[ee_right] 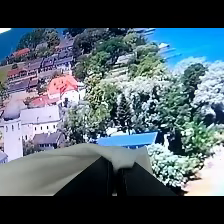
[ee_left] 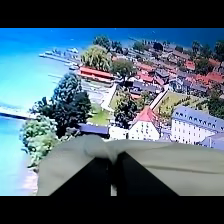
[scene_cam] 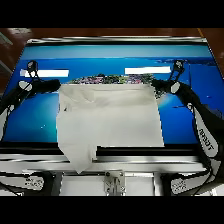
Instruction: Fold the shirts.
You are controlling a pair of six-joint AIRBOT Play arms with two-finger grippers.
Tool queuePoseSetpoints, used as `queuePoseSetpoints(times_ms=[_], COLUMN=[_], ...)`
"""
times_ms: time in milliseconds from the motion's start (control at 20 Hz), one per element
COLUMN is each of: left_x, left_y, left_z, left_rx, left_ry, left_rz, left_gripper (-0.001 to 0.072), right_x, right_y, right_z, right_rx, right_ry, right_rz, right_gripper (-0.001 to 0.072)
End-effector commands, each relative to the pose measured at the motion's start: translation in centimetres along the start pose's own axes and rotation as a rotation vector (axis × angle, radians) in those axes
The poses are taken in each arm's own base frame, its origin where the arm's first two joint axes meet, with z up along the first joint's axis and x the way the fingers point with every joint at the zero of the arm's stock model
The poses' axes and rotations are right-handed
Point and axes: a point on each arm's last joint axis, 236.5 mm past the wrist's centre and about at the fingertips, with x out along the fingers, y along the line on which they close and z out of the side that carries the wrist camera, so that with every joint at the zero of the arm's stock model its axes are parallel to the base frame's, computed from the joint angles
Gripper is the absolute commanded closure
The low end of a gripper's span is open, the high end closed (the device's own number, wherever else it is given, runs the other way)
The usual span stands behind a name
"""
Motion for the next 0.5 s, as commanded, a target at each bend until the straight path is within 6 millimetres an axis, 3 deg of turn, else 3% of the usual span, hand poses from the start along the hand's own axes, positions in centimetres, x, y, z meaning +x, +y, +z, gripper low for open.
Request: queuePoseSetpoints(times_ms=[0,100,250,350,450], left_x=[-0.8,-3.3,-7.4,-8.3,-8.1], left_y=[-0.3,0.1,-0.5,-0.5,-0.2], left_z=[-2.8,-5.0,-11.9,-15.5,-17.8], left_rx=[0.02,0.041,-0.042,-0.076,-0.146], left_ry=[0.132,0.263,0.599,0.74,0.805], left_rz=[-0.038,-0.057,-0.131,-0.138,-0.119], left_gripper=[0.0668,0.0668,0.0669,0.0669,0.0668], right_x=[-1.4,-3.9,-6.4,-7.0,-6.7], right_y=[0.4,-0.4,-2.1,-2.8,-2.9], right_z=[-2.0,-3.6,-7.5,-10.9,-13.4], right_rx=[-0.005,-0.03,0.014,0.031,0.051], right_ry=[0.112,0.226,0.429,0.575,0.669], right_rz=[0.009,-0.006,-0.024,-0.033,-0.031], right_gripper=[0.0647,0.0648,0.0648,0.0648,0.0648])
